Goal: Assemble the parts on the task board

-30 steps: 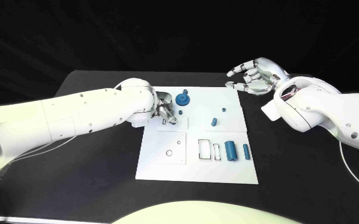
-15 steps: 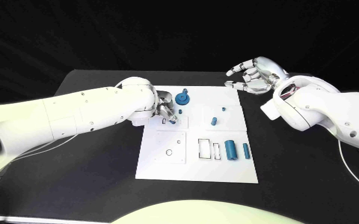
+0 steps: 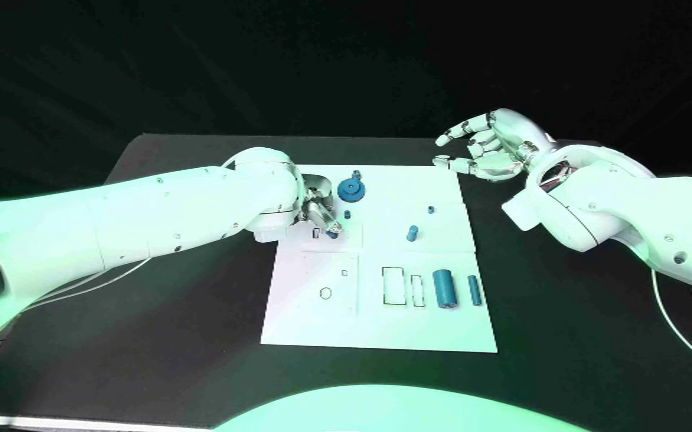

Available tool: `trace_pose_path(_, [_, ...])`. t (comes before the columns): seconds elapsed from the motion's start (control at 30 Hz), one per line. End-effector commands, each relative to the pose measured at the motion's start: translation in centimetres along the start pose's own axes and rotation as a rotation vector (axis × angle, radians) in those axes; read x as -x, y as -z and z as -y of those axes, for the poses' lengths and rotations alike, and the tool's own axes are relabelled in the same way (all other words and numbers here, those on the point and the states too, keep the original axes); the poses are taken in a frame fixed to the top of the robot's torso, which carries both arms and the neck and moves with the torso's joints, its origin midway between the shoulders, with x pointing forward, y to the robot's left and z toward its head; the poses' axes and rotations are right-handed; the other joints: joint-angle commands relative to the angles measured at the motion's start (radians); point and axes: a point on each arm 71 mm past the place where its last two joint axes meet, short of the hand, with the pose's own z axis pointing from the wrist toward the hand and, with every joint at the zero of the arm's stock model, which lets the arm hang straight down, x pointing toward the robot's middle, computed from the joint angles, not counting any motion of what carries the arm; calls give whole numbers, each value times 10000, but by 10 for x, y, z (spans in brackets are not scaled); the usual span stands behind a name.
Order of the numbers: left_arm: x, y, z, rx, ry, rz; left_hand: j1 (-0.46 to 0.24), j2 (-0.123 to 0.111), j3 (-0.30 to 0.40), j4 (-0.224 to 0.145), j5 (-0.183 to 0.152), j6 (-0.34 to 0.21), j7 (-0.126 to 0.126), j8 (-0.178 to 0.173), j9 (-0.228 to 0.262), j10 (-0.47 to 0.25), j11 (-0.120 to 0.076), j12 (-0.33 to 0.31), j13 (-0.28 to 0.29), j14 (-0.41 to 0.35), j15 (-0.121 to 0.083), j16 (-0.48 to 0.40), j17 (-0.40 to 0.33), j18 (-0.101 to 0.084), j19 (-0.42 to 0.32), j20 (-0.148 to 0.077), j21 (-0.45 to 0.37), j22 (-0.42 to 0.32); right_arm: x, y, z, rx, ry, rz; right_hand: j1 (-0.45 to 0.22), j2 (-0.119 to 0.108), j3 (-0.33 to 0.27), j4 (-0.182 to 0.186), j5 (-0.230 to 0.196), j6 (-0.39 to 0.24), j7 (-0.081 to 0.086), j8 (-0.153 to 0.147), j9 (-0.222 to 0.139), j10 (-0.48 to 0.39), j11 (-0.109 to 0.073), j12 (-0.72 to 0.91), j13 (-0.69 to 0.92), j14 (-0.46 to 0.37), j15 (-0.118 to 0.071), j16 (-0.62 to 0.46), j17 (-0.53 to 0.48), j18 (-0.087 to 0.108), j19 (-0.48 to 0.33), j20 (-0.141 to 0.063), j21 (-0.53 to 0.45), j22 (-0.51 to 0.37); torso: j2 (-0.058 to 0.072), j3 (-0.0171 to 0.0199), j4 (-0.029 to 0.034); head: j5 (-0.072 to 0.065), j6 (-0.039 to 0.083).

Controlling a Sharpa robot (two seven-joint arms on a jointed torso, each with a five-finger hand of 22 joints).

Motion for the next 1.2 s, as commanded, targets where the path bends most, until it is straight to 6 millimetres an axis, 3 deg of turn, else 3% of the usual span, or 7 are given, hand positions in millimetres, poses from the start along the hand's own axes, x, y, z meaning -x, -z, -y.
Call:
trace_pose_path(0.03, [-9, -3, 1, 4, -119, -435, 19, 168, 1354, -1404, -34, 151, -197, 56, 17, 71, -10, 29, 15, 1061, -76, 38, 2634, -99, 80, -16, 59, -1, -1, 0, 0, 61, 67, -84, -58, 19, -37, -20, 54, -18, -32, 64, -11, -65, -25, -33, 886, 822, 18, -51, 1806, 108, -46, -12, -32, 1024, -1, 4, 1, -5, -14])
trace_pose_path(0.47, [-10, -3, 0, 9, -172, -485, -103, 87, 1053, -1417, -60, 247, -264, 123, 93, 157, -59, 128, 132, 1061, -108, 38, 2634, -106, 105, -42, 64, 32, 0, 0, 0, 57, 69, -74, -53, 18, -32, -24, 90, -20, -33, 72, -13, -70, -27, -39, 879, 816, 16, -64, 1783, 110, -49, -14, -45, 1018, -2, 1, 6, -11, -21])
trace_pose_path(0.7, [-10, -3, -1, 19, -179, -496, -335, 3, 655, -1246, -57, 284, -306, 119, 130, 189, -89, 155, 169, 1061, -133, 38, 2634, -111, 122, -67, 59, 50, 0, 0, 0, 56, 68, -69, -59, 14, -34, -22, 100, -23, -33, 76, -15, -77, -27, -46, 871, 815, 16, -66, 1781, 113, -53, -15, -59, 1010, -1, 3, 8, -12, -24])
trace_pose_path(1.03, [-9, -3, -2, 55, -169, -486, -670, 45, -149, -743, -95, 404, -359, 76, 149, 222, -127, 208, 244, 1061, -164, 38, 2634, -117, 146, -101, 43, 69, 0, 0, 0, 57, 66, -46, -59, 14, -34, -22, 100, -23, -33, 76, -15, -77, -27, -46, 871, 815, 16, -66, 1781, 113, -53, -15, -59, 1010, -1, 0, 5, -7, -43])
trace_pose_path(1.2, [-9, -2, -3, 59, -172, -499, -686, 66, -232, -690, -93, 420, -365, 71, 150, 232, -131, 226, 267, 1061, -166, 38, 2634, -118, 151, -105, 43, 76, 0, 0, 1, 59, 67, -36, -65, 12, -36, -19, 101, -25, -33, 78, -16, -81, -27, -50, 866, 814, 15, -69, 1777, 114, -55, -16, -65, 1007, 1, 3, 3, -10, -64])
